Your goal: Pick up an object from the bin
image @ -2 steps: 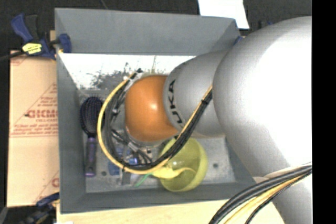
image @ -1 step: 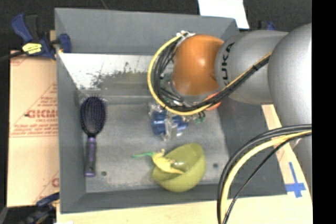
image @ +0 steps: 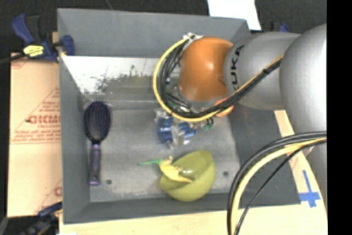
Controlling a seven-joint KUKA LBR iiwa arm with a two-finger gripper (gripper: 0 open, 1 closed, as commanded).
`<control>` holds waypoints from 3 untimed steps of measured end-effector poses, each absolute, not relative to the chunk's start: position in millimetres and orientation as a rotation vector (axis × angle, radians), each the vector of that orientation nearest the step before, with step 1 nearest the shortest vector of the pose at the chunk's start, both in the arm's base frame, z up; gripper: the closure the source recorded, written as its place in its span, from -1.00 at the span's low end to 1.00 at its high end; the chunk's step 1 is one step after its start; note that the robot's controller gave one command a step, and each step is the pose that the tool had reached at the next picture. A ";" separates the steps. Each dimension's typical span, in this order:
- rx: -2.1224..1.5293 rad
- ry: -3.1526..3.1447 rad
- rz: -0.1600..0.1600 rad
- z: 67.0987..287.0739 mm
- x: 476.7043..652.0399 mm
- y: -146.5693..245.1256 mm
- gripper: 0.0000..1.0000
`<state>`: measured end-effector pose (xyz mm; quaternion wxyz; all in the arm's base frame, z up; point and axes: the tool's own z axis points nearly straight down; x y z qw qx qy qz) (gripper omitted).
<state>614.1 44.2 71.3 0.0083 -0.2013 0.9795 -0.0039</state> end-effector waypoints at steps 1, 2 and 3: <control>-0.629 3.066 -0.010 82.0 612.2 44.7 1.00; -0.625 3.060 -0.012 101.0 614.3 44.3 1.00; -0.623 3.067 -0.011 118.4 612.4 44.0 1.00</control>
Offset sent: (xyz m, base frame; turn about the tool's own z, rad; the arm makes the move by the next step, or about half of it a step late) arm -0.0014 0.0008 0.0240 0.0000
